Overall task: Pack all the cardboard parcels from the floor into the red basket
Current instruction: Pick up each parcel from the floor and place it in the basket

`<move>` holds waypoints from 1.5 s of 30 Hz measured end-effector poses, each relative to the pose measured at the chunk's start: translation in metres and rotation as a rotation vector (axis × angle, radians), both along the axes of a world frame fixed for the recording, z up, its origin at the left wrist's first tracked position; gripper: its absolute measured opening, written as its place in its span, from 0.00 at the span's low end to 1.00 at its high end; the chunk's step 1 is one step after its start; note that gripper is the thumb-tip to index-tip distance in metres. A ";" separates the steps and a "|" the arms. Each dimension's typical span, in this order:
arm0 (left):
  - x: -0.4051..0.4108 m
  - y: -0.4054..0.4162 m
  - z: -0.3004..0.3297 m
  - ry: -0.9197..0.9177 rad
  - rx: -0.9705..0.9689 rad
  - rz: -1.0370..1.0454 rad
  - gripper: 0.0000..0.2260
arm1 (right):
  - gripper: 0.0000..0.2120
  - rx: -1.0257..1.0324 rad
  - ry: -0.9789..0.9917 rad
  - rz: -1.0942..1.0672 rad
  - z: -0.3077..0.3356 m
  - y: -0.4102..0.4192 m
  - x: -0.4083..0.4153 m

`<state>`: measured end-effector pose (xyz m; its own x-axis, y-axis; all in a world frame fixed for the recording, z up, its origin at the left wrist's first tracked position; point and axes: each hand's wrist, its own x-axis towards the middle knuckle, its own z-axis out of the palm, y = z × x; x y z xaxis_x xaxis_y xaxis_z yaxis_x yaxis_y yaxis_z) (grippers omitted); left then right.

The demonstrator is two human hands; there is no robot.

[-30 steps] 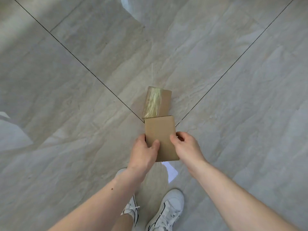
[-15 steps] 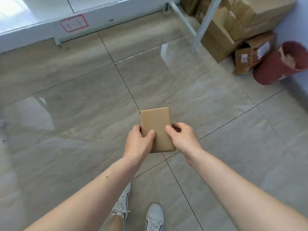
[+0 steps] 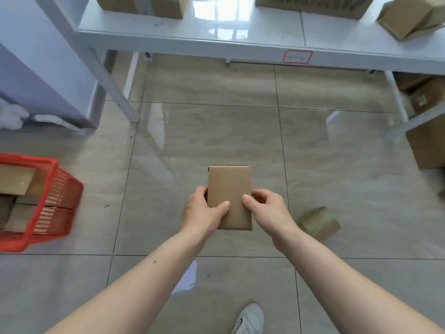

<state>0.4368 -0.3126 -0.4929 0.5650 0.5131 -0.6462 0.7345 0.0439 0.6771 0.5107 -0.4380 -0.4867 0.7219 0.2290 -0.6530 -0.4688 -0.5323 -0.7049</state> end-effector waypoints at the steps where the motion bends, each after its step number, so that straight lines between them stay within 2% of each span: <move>1: -0.014 0.021 -0.001 -0.003 0.007 0.030 0.24 | 0.08 0.004 0.000 0.024 0.000 0.022 -0.011; 3: -0.044 0.064 -0.003 0.002 0.014 0.077 0.21 | 0.06 0.005 0.007 0.060 -0.002 0.067 -0.034; 6: -0.096 0.131 -0.004 0.003 0.009 0.127 0.20 | 0.13 0.008 0.032 0.112 -0.006 0.140 -0.079; 11: -0.178 0.243 -0.005 0.037 0.047 0.172 0.17 | 0.13 0.038 0.082 0.179 -0.015 0.255 -0.154; 14: -0.220 0.302 -0.009 0.067 0.067 0.212 0.19 | 0.09 0.047 0.105 0.231 -0.018 0.316 -0.191; 18: -0.259 0.362 -0.017 0.093 0.089 0.297 0.12 | 0.05 0.046 0.113 0.329 -0.021 0.385 -0.225; 23: -0.279 0.416 -0.030 0.120 0.074 0.383 0.12 | 0.07 0.012 0.105 0.412 -0.030 0.453 -0.244; 28: -0.278 0.473 -0.042 0.156 0.045 0.426 0.13 | 0.03 -0.015 0.100 0.489 -0.048 0.518 -0.237; 33: -0.272 0.520 -0.048 0.180 -0.023 0.448 0.20 | 0.11 -0.079 0.090 0.552 -0.064 0.570 -0.231; 40: -0.294 0.574 -0.062 0.241 0.005 0.395 0.26 | 0.11 -0.119 0.154 0.564 -0.085 0.628 -0.249; 45: -0.320 0.619 -0.081 0.259 0.019 0.298 0.30 | 0.12 -0.145 0.195 0.490 -0.103 0.665 -0.279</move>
<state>0.1170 0.3065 -0.5738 0.2091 0.6429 -0.7368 0.8382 0.2703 0.4737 0.2316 0.2268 -0.5900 0.4155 0.4057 -0.8141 -0.2563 -0.8066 -0.5327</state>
